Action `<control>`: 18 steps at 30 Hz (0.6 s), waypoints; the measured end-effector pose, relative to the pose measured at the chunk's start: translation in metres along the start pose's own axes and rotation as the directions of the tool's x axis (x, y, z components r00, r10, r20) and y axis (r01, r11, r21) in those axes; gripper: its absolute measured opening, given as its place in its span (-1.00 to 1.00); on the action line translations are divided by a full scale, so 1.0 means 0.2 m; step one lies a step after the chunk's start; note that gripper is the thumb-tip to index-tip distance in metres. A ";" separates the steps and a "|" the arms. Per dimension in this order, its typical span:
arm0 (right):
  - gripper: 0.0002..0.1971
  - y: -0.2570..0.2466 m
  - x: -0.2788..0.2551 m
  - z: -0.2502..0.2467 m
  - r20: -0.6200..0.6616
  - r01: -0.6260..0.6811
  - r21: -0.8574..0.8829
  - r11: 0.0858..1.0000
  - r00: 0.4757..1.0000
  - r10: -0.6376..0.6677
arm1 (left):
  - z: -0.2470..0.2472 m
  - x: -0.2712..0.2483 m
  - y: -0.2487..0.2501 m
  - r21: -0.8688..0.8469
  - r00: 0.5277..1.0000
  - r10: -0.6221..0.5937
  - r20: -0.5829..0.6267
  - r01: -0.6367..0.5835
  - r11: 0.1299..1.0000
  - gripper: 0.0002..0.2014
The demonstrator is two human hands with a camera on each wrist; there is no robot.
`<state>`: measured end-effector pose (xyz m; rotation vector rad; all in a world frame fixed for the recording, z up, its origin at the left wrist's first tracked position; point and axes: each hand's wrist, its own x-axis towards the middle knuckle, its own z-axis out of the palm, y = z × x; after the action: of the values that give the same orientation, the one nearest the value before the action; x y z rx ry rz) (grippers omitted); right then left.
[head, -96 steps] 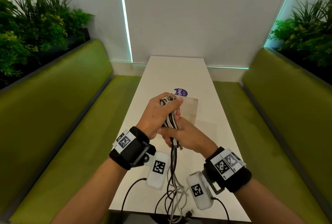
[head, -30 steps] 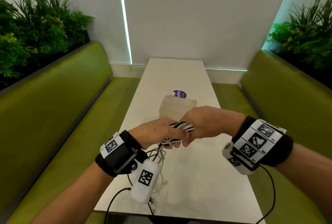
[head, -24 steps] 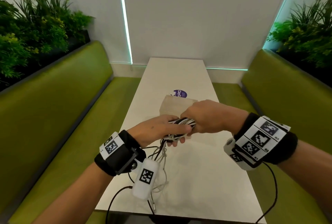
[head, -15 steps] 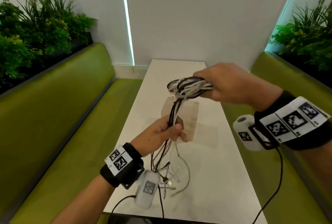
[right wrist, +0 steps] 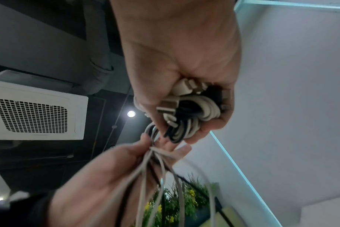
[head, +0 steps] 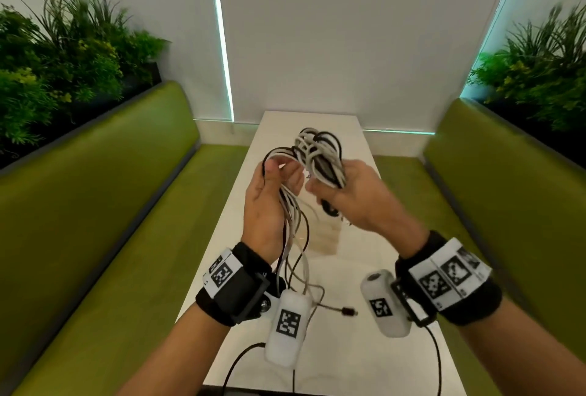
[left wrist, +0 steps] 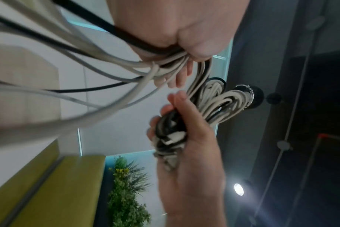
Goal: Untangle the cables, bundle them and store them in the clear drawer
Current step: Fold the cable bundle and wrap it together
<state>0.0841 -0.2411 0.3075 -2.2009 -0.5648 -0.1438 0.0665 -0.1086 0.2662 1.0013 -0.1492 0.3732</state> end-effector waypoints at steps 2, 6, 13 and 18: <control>-0.88 0.01 -0.02 0.06 0.072 -0.001 0.089 0.996 0.997 -0.005 | 0.00 -0.02 0.00 -0.006 0.998 -0.039 -0.041 0.039 0.999 -0.65; -0.77 0.02 -0.04 0.15 0.130 -0.036 0.141 0.989 0.991 0.017 | 0.02 -0.03 0.01 -0.173 0.976 -0.195 -0.094 0.177 0.969 -0.58; -0.88 0.00 -0.04 0.15 0.187 -0.067 0.138 0.988 0.982 0.040 | -0.02 -0.02 0.01 -0.183 0.957 -0.291 0.010 0.288 0.940 -0.49; -0.99 0.03 -0.03 0.16 0.136 -0.117 0.249 0.961 0.987 0.085 | -0.06 0.01 0.03 0.220 0.953 -0.233 0.192 0.190 0.957 -0.39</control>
<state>0.0780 -0.2230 0.2802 -1.9887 -0.5073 0.1164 0.0663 -0.0952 0.2655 1.2442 -0.2008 0.0811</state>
